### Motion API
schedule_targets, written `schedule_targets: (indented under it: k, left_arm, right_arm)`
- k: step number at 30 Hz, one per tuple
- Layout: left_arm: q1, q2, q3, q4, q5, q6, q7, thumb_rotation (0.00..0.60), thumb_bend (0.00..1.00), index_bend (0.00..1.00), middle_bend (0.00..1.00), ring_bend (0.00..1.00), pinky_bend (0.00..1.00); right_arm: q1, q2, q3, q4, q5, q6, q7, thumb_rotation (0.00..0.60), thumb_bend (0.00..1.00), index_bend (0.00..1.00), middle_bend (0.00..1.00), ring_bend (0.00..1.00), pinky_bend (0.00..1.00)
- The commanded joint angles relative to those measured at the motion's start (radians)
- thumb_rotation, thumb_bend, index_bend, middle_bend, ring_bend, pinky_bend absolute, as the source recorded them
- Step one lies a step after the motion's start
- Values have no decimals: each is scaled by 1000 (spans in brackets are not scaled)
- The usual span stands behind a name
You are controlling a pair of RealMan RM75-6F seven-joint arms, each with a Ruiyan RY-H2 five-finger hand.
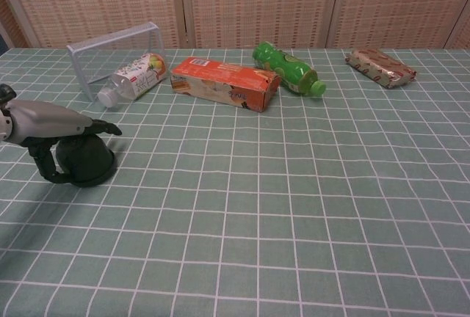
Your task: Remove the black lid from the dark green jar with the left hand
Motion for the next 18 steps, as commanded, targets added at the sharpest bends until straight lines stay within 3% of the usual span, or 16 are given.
schedule_targets:
  k: [1,11,18]
  left_arm:
    - [17,-4,-13,12,43,0,-37,600,384,0,0,0,113]
    - [50,-6,-39,39,134,-4,-113,600,366,0,0,0,98]
    - [32,-6,-18,45,88,-38,-65,600,364,0,0,0,81]
  right_arm:
    - [0,-1,0,3,-3,2,2,600,156,0,0,0,0]
    - [-1,-1,2,3,-2,6,5,600,156,0,0,0,0]
    - [-1,0,2,7,-4,11,14,600,156,0,0,0,0]
